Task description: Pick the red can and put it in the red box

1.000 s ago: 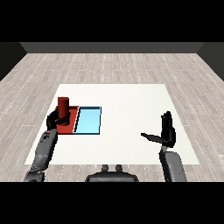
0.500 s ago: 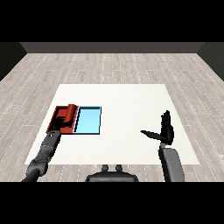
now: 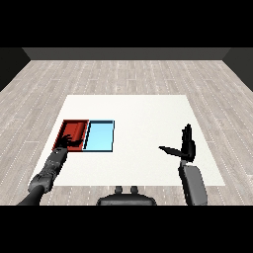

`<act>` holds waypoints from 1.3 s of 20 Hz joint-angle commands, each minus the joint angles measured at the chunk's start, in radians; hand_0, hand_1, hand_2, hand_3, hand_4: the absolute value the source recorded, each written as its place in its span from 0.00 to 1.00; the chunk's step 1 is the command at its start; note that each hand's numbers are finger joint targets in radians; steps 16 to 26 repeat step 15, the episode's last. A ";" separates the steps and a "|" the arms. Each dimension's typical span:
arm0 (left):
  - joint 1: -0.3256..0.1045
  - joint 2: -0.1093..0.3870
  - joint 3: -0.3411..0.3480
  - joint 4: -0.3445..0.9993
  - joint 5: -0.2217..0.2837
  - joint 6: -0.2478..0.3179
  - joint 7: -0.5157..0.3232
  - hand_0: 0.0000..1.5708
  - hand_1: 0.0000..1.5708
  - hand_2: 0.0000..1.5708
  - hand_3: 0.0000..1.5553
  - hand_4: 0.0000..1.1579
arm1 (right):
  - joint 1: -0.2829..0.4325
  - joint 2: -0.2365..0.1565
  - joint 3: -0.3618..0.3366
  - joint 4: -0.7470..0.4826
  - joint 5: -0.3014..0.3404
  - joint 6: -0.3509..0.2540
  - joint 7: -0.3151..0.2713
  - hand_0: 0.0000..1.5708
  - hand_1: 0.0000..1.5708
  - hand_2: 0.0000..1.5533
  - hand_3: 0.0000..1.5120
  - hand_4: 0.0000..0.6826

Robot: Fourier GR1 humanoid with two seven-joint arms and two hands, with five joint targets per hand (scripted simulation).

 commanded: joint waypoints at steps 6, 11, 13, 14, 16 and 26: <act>0.045 0.056 0.139 -0.051 0.124 -0.085 -0.220 0.00 0.00 0.00 0.00 0.00 | 0.017 -0.011 -0.002 -0.080 -0.012 0.028 0.006 0.00 0.00 0.00 0.00 0.00; 0.025 -0.006 0.287 -0.290 0.300 -0.219 -0.544 0.00 0.00 0.00 0.00 0.00 | 0.038 -0.022 0.025 -0.146 -0.017 0.053 0.026 0.00 0.00 0.00 0.00 0.00; 0.057 -0.027 0.295 -0.363 0.327 -0.298 -0.646 0.00 0.00 0.00 0.00 0.00 | 0.032 -0.019 0.037 -0.175 -0.052 0.088 0.032 0.00 0.00 0.00 0.00 0.00; 0.058 -0.067 0.278 -0.398 0.330 -0.340 -0.675 0.00 0.00 0.00 0.00 0.00 | 0.045 -0.006 0.054 -0.191 -0.056 0.090 0.039 0.00 0.00 0.00 0.00 0.00; 0.081 -0.089 0.272 -0.427 0.336 -0.362 -0.697 0.00 0.00 0.00 0.00 0.00 | 0.024 0.001 0.073 -0.221 -0.067 0.102 0.050 0.00 0.00 0.00 0.00 0.00; 0.081 -0.089 0.272 -0.427 0.336 -0.362 -0.697 0.00 0.00 0.00 0.00 0.00 | 0.024 0.001 0.073 -0.221 -0.067 0.102 0.050 0.00 0.00 0.00 0.00 0.00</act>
